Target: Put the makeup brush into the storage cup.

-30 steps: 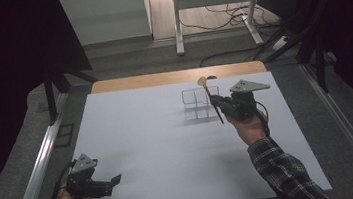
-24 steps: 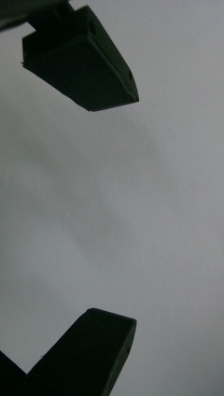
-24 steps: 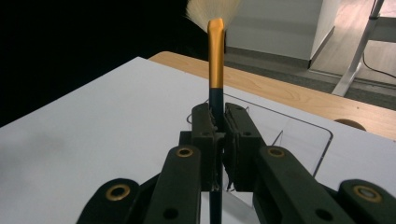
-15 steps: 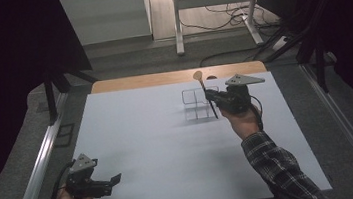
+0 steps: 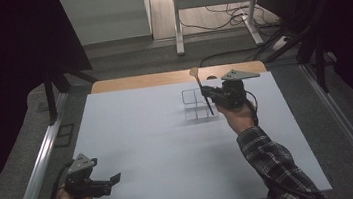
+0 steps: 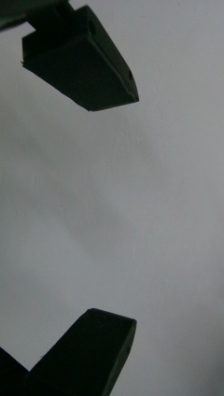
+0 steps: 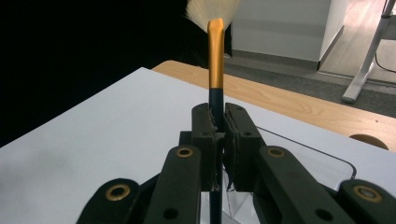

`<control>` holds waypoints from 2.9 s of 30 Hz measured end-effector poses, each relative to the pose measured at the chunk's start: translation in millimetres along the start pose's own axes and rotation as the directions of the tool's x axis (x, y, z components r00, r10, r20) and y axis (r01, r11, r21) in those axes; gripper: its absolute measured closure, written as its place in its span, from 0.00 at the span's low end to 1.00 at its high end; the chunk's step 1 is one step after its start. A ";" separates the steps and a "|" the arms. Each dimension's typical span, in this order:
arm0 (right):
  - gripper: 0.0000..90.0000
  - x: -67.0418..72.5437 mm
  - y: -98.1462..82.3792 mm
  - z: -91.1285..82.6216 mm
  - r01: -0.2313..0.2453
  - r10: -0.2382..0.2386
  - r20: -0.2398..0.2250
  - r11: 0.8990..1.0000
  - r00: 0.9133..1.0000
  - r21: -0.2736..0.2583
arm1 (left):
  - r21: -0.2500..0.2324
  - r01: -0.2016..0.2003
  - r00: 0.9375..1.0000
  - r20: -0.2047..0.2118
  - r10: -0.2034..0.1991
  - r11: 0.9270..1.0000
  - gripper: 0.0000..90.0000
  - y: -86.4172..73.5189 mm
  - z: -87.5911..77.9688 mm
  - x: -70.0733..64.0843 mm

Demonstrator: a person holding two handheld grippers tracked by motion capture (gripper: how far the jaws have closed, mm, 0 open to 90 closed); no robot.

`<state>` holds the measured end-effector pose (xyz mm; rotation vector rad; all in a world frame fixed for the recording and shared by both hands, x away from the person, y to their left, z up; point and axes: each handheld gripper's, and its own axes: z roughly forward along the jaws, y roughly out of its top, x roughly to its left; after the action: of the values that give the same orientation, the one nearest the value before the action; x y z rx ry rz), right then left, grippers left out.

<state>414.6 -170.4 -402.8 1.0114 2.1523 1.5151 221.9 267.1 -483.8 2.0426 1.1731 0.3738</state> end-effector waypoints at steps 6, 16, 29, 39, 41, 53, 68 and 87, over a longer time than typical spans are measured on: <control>0.93 0.0 3.2 6.7 0.004 -0.004 0.006 1.000 1.000 0.001 | -0.002 -0.005 1.000 -0.001 0.005 1.000 0.00 -0.1 -0.1 -0.1; 0.93 0.5 11.1 20.2 0.015 -0.015 0.006 1.000 1.000 -0.007 | -0.010 -0.011 1.000 -0.001 0.011 1.000 0.00 -0.3 -1.1 0.2; 0.93 -0.8 18.4 34.8 0.018 -0.018 0.007 1.000 1.000 -0.021 | -0.018 -0.013 1.000 0.004 0.013 1.000 0.00 -0.5 -1.8 0.2; 0.93 -0.8 21.1 43.4 0.024 -0.023 0.012 1.000 1.000 -0.021 | -0.020 -0.013 1.000 0.004 0.013 1.000 0.00 -0.6 -2.2 0.1; 0.93 -0.8 21.2 45.3 0.024 -0.024 0.012 0.999 1.000 -0.023 | -0.020 -0.014 1.000 0.004 0.014 1.000 0.00 -0.6 -2.2 0.1; 0.93 -0.3 24.8 55.4 0.022 -0.022 0.011 0.999 1.000 -0.027 | -0.019 -0.016 1.000 0.003 0.016 1.000 0.00 -0.7 -2.4 -0.2; 0.93 0.1 29.0 69.9 0.029 -0.029 0.016 0.999 0.999 -0.024 | -0.012 -0.022 1.000 0.001 0.022 1.000 0.00 -0.9 -2.2 -0.4; 0.93 -1.8 29.5 89.3 0.032 -0.032 0.025 0.999 0.999 -0.019 | -0.006 -0.025 1.000 0.002 0.025 1.000 0.00 -1.1 -1.8 -0.9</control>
<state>481.7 -105.0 -410.6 0.9799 2.1225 1.4982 219.7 267.6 -483.3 2.0537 1.1451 0.3866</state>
